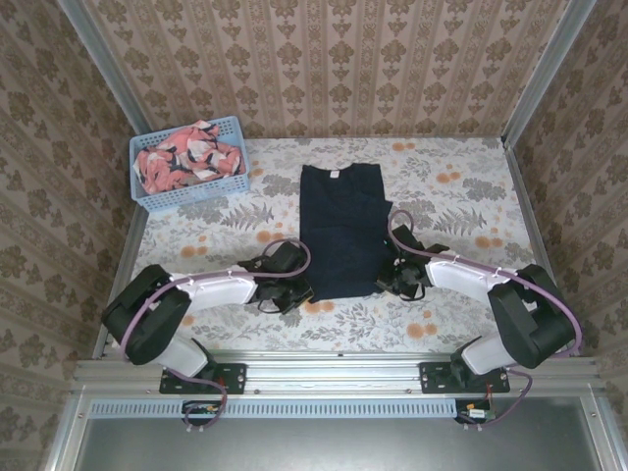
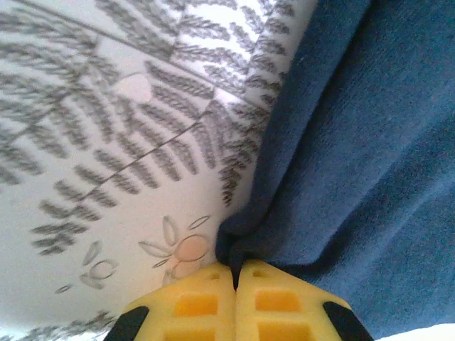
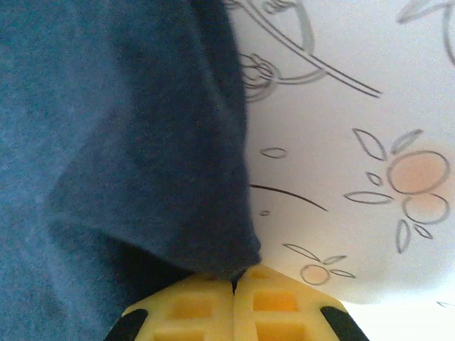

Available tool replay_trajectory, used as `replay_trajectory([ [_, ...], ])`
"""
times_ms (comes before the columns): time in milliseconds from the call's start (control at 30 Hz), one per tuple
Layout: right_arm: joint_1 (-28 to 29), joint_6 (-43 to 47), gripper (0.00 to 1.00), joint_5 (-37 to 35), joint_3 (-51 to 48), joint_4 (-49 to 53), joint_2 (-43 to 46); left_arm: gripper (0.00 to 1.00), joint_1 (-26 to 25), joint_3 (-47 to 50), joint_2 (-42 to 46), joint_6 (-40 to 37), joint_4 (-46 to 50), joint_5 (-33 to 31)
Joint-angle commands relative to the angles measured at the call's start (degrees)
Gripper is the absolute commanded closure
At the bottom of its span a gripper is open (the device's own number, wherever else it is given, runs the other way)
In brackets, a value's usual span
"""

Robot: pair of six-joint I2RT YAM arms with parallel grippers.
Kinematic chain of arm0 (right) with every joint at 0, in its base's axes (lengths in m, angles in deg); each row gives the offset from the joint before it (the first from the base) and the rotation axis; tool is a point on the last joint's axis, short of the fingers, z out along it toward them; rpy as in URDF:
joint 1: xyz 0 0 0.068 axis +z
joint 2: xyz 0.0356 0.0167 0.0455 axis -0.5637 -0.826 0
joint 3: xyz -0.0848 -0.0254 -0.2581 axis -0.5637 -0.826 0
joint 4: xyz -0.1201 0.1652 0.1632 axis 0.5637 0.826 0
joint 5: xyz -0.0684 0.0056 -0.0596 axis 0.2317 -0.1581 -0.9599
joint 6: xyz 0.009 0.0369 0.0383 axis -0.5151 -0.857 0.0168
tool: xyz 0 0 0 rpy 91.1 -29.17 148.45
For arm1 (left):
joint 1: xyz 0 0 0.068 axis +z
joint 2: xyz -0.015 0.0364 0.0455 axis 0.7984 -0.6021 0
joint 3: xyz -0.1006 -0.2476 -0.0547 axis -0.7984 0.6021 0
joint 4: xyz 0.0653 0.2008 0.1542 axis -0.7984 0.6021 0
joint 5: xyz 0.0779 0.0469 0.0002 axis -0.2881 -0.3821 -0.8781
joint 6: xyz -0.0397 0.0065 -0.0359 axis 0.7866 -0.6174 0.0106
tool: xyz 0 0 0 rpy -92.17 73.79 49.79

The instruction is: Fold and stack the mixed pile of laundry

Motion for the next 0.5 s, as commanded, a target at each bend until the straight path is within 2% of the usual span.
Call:
replay_trajectory([
  [0,0.39,1.63,0.98,-0.28,-0.15,-2.63,-0.08,1.0,0.65,0.72,-3.95,-0.56,-6.67,-4.28],
  [200,0.46,4.49,0.98,-1.24,-0.86,1.18,3.19,1.0,1.07,0.89,-0.49,-4.71,-3.37,-4.03],
  [467,1.82,6.05,1.0,-0.06,-5.05,9.66,15.65,1.0,0.44,3.77,10.81,-8.98,6.17,-2.72],
])
